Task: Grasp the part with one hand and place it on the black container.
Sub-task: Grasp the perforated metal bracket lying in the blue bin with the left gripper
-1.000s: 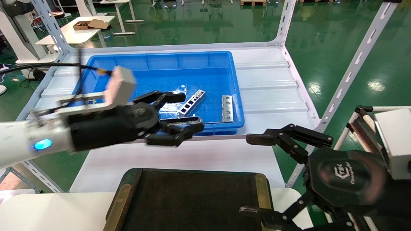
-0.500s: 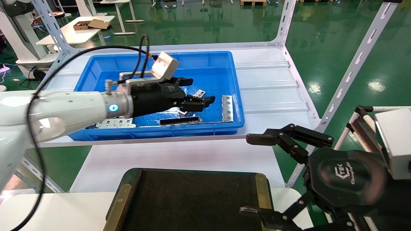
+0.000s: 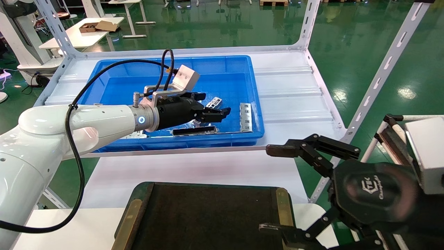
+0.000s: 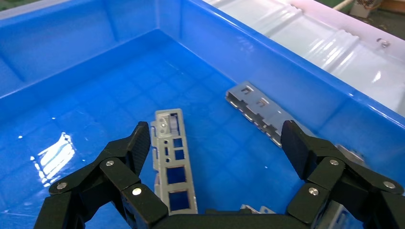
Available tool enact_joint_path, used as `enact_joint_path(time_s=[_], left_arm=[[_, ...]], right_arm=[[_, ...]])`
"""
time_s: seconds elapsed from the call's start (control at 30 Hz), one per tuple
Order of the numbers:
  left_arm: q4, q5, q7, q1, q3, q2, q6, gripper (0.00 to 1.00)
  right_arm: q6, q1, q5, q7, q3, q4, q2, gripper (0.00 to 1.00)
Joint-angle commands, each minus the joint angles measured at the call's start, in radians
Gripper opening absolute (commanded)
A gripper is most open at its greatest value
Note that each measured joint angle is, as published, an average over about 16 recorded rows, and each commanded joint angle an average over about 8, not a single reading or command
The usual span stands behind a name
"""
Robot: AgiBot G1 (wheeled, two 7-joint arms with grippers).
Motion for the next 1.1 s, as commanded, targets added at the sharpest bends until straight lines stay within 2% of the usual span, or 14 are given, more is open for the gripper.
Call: enact_joint_path(time_s=[0.03,0.6,1.1], left_arm=[[0.011,-0.008,0.006,0.001,0.002,0.004,-0.012,0.0],[0.018,-0.05,0.003,0.033,0.056,0.004,-0.089,0.0],[0.022,-0.097,0.009,0.047,0.089,0.003,-0.11,0.0]], right_arm=[[0.0,0.0,0.0,0.0,0.0,0.0,0.0,0.0],[0.001,0.0,0.001,-0.001,-0.001,0.0,0.001,0.0],[0.001,0.001,0.002,-0.001,-0.002,0.0,0.001,0.0]])
